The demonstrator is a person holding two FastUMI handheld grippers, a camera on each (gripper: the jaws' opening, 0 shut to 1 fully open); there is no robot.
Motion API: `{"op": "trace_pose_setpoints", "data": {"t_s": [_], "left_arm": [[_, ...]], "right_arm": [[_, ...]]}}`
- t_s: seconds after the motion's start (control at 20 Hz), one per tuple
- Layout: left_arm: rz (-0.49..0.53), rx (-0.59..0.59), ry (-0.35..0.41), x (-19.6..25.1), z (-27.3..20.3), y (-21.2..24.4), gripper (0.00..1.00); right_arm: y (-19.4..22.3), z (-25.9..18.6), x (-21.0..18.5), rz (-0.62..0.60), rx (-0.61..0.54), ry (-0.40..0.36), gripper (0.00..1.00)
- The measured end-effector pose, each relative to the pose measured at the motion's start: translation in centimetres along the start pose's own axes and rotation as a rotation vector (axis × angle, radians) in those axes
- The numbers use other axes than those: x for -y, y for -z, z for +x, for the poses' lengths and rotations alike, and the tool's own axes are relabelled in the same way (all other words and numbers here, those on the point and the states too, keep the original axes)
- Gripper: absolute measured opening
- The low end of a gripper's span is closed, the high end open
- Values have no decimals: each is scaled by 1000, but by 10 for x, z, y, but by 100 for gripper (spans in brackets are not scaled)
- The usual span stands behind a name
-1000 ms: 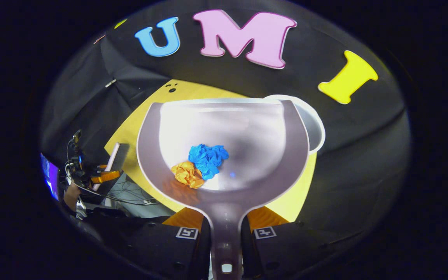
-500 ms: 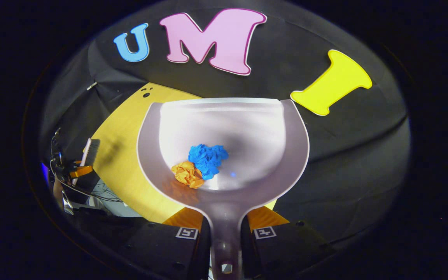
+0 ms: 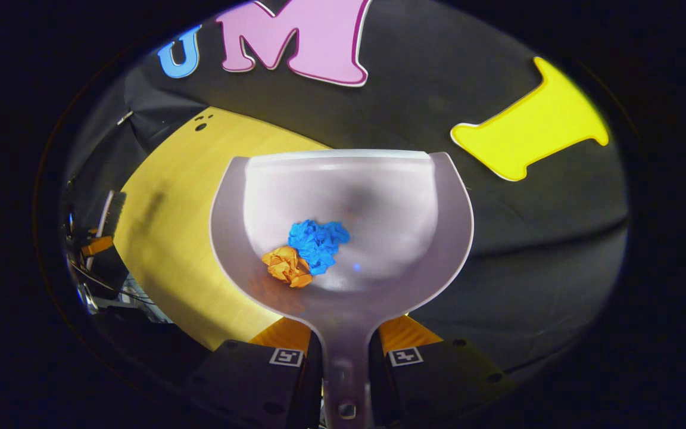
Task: Pick up the small broom and dustpan from the desktop, sweep the trash into the dustpan with the broom, and then empty the trash into the garbage bin.
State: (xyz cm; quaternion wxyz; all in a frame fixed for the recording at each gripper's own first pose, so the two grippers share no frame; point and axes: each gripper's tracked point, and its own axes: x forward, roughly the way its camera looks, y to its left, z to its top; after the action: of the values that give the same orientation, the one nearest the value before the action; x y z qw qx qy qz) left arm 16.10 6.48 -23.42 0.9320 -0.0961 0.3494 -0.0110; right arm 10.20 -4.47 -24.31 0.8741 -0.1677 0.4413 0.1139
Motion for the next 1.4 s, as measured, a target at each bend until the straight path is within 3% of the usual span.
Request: {"op": "trace_pose_setpoints", "data": {"t_s": [0.05, 0.25, 0.45, 0.5, 0.55, 0.85, 1.1, 1.25, 1.4], "left_arm": [[10, -4, -5, 1, 1, -5, 31], [25, -27, -5, 7, 6, -12, 31], [-4, -38, 11, 6, 12, -12, 31], [-21, -40, 13, 5, 14, -12, 31], [-34, -42, 14, 3, 15, -12, 31], [-57, -34, 18, -5, 13, -6, 31], [-78, -32, 9, -16, 8, 3, 29], [-79, -25, 7, -20, 3, 6, 31], [-76, -15, 6, -22, -1, 10, 31]], "right_arm": [[2, -2, 1, -23, -22, 14, 37], [1, 2, 8, -57, -80, 46, 37], [-3, -2, 15, -217, -147, 137, 37], [-7, -4, 19, -252, -155, 153, 41], [-6, -7, 21, -295, -168, 177, 37], [-18, -9, 39, -513, -189, 314, 37], [-18, -9, 62, -740, -217, 483, 37], [-18, -9, 67, -785, -216, 522, 34], [-21, -9, 69, -802, -205, 535, 36]]}}
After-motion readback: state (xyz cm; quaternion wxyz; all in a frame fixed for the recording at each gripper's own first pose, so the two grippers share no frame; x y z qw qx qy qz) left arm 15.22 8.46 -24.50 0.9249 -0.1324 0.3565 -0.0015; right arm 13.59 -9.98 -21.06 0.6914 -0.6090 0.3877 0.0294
